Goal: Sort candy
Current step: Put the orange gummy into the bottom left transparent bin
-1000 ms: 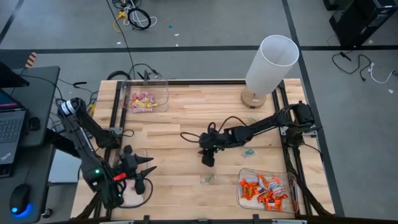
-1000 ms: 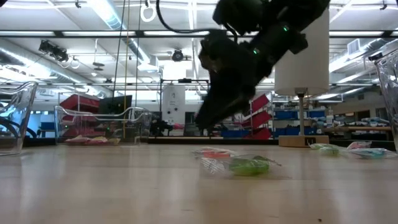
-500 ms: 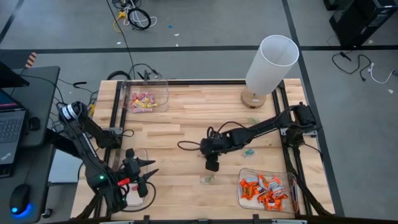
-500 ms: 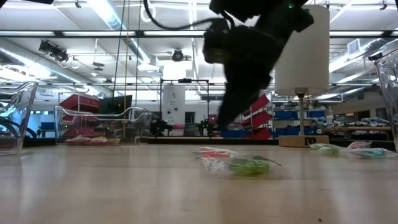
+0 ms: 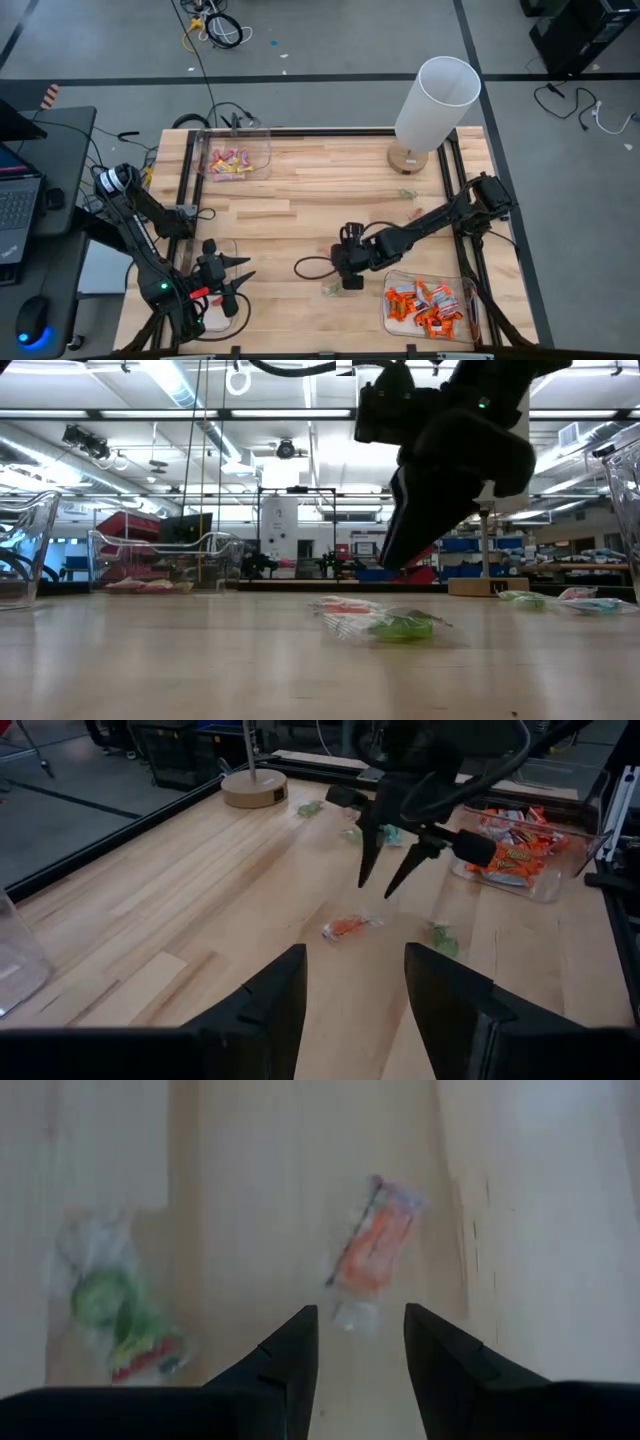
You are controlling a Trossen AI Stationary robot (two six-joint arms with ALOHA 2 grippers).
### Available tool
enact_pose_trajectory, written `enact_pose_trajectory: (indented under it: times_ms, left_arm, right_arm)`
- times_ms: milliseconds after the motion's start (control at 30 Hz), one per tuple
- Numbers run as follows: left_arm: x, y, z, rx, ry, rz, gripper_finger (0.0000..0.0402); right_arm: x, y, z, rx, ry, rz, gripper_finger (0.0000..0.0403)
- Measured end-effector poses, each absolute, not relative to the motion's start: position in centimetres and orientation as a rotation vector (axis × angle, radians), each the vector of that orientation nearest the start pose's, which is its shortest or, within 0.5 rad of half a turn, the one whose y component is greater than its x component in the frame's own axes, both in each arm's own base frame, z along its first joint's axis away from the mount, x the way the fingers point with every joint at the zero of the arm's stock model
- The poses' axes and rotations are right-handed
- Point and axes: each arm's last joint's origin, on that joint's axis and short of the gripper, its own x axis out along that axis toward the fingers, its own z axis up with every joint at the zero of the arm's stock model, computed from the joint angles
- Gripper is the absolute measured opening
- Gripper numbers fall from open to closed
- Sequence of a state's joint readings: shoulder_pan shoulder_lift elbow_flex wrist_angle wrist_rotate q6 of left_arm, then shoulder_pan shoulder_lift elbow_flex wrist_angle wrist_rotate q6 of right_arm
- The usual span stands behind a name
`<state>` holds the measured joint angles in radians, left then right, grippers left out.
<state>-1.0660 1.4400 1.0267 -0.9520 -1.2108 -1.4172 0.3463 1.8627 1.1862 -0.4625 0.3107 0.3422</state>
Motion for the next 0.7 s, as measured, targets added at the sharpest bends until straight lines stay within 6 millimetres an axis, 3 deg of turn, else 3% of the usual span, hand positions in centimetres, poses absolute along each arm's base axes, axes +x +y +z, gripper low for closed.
enact_pose_trajectory:
  times_ms: [233, 467, 700]
  left_arm:
    - [14.5, -20.6, 24.6, -0.148, 0.313, 0.436, 0.0172]
    - [14.6, -20.8, 24.6, -0.155, 0.305, 0.436, 0.0172]
    - [14.7, -20.8, 24.4, -0.146, 0.298, 0.440, 0.0172]
  right_arm:
    - [35.5, 10.3, 14.4, 0.068, 1.091, -0.208, 0.0137]
    - [36.3, 10.5, 11.8, 0.137, 1.126, -0.212, 0.0140]
    - [36.3, 10.5, 11.8, 0.129, 1.111, -0.222, 0.0116]
